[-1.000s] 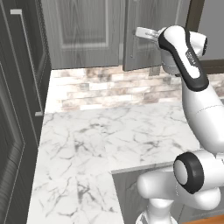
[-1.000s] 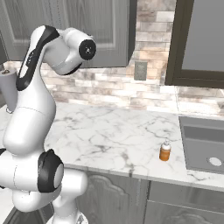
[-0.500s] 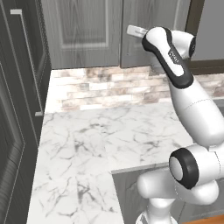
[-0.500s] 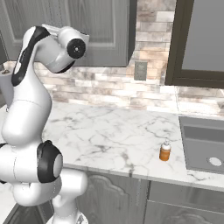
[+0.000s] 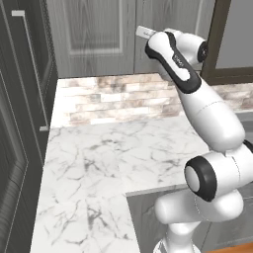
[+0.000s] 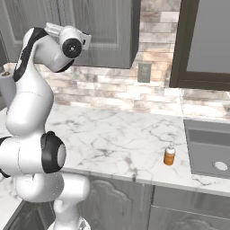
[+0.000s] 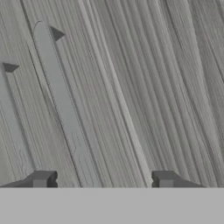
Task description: Open the cabinet. Pick the soap dispenser and place it next to the sink. Then close the cabinet.
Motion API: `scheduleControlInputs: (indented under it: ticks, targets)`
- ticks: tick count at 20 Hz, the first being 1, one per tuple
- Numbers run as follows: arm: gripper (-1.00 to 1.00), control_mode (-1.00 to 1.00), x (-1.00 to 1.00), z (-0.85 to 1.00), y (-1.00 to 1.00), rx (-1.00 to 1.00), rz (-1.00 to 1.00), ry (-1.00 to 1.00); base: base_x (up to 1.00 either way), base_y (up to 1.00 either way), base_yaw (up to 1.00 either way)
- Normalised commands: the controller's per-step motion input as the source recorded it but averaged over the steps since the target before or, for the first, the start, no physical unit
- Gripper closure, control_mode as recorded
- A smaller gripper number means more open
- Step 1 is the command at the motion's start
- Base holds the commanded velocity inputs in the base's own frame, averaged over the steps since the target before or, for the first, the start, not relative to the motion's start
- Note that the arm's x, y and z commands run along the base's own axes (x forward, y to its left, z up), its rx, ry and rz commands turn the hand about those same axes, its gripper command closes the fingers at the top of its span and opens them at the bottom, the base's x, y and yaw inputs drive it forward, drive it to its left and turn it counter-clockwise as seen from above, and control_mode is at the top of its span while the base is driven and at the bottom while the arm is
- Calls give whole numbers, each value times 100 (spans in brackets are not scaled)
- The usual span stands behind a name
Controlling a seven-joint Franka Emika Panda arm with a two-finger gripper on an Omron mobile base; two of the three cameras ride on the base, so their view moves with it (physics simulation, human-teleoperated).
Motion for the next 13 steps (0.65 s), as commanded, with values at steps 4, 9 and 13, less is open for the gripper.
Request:
scheduleControlInputs:
  ticks: [4, 9, 13]
  targets:
    - [-100, -100, 35, 0, 0, 0, -9, 0, 0, 0, 0]
    - [-100, -100, 28, 0, 0, 0, -7, 0, 0, 0, 0]
    - [-100, -100, 2, 0, 0, 0, 0, 0, 0, 0, 0]
